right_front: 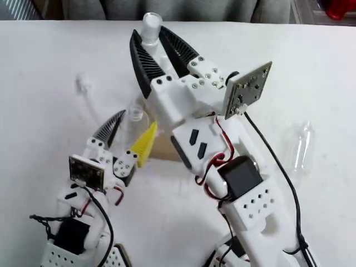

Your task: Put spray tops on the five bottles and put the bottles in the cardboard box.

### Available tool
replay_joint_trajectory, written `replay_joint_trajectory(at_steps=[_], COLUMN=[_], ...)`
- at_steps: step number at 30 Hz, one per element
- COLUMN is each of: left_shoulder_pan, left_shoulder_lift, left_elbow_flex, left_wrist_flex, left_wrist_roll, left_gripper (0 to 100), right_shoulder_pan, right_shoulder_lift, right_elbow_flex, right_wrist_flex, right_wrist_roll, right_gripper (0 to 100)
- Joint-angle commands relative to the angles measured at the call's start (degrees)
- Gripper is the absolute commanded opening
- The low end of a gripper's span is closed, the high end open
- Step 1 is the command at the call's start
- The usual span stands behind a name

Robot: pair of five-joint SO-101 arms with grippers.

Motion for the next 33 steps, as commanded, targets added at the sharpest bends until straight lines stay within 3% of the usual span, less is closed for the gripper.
replay_joint_trajectory(at_steps=[1, 33], left_shoulder_pan=[0.31, 0.22], left_shoulder_lift=[-0.57, -0.57], left_elbow_flex=[-0.44, -0.88], left_wrist_flex=[-2.02, -2.02], left_wrist_roll=[-0.62, -0.53], left_gripper=[2, 2], right_shoulder_pan=[0.48, 1.27], right_shoulder_lift=[-0.04, 0.57], right_elbow_flex=[-7.65, -2.37], right_wrist_flex=[-1.27, -1.19], right_wrist_roll=[0.09, 0.09], right_gripper=[1.5, 1.5])
